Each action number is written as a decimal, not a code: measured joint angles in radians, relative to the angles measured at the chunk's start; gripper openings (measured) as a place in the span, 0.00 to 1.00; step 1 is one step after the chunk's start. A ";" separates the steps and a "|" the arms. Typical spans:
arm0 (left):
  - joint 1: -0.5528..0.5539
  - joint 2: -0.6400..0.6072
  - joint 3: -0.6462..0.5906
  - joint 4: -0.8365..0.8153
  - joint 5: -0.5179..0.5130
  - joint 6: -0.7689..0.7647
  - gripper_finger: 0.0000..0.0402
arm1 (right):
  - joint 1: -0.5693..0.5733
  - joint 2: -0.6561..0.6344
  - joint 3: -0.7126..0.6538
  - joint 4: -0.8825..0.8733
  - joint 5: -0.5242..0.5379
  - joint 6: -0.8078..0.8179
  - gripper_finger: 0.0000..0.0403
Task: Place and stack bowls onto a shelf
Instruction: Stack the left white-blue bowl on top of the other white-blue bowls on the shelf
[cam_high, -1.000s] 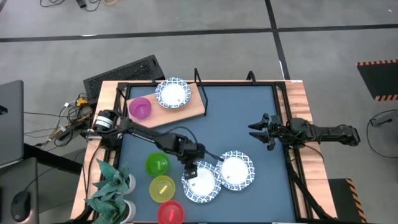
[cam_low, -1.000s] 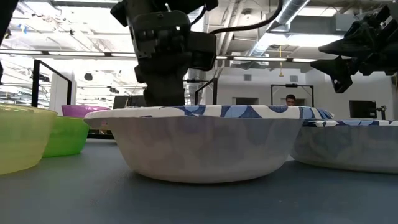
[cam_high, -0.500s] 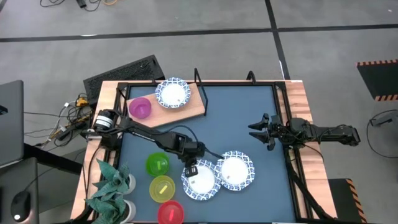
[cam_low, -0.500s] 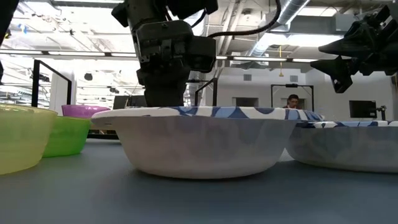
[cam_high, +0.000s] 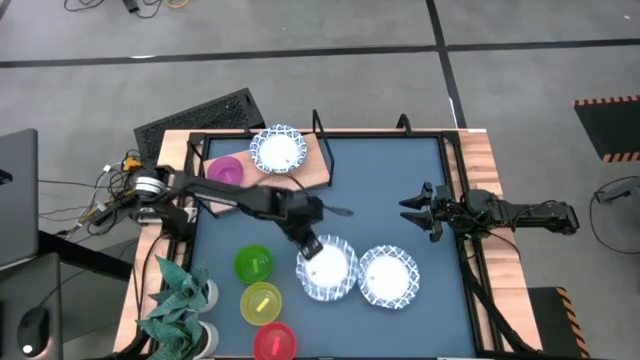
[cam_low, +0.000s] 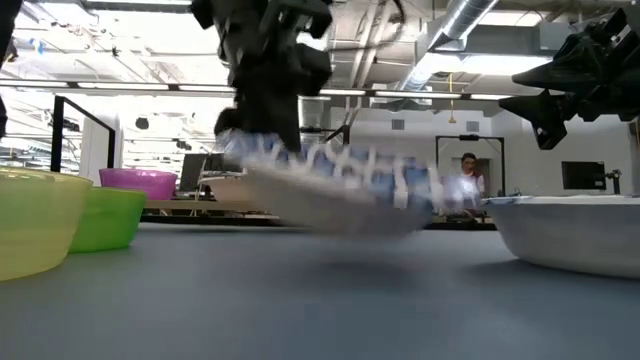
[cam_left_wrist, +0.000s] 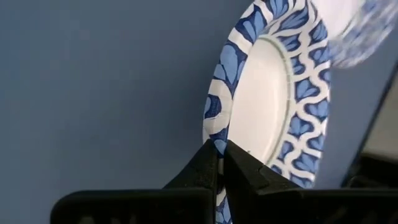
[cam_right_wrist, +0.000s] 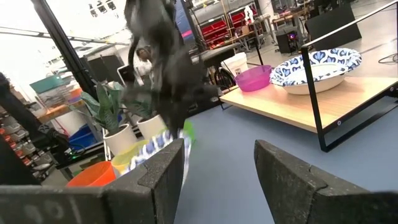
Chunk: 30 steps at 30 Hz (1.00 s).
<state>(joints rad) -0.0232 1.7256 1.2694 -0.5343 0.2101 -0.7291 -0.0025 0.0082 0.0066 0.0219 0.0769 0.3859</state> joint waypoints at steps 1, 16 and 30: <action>0.012 -0.030 0.000 -0.007 -0.007 -0.006 0.00 | 0.000 0.000 0.000 0.000 0.000 0.000 0.55; 0.342 -0.406 0.001 -0.172 -0.320 -0.035 0.00 | 0.000 0.006 0.000 0.001 0.007 -0.001 0.55; 0.760 -0.427 0.002 -0.289 -0.336 0.074 0.00 | 0.000 0.098 0.000 0.021 0.121 -0.027 0.55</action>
<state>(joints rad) 0.7368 1.2984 1.2713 -0.8228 -0.1255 -0.6548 -0.0029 0.1062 0.0067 0.0429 0.1981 0.3584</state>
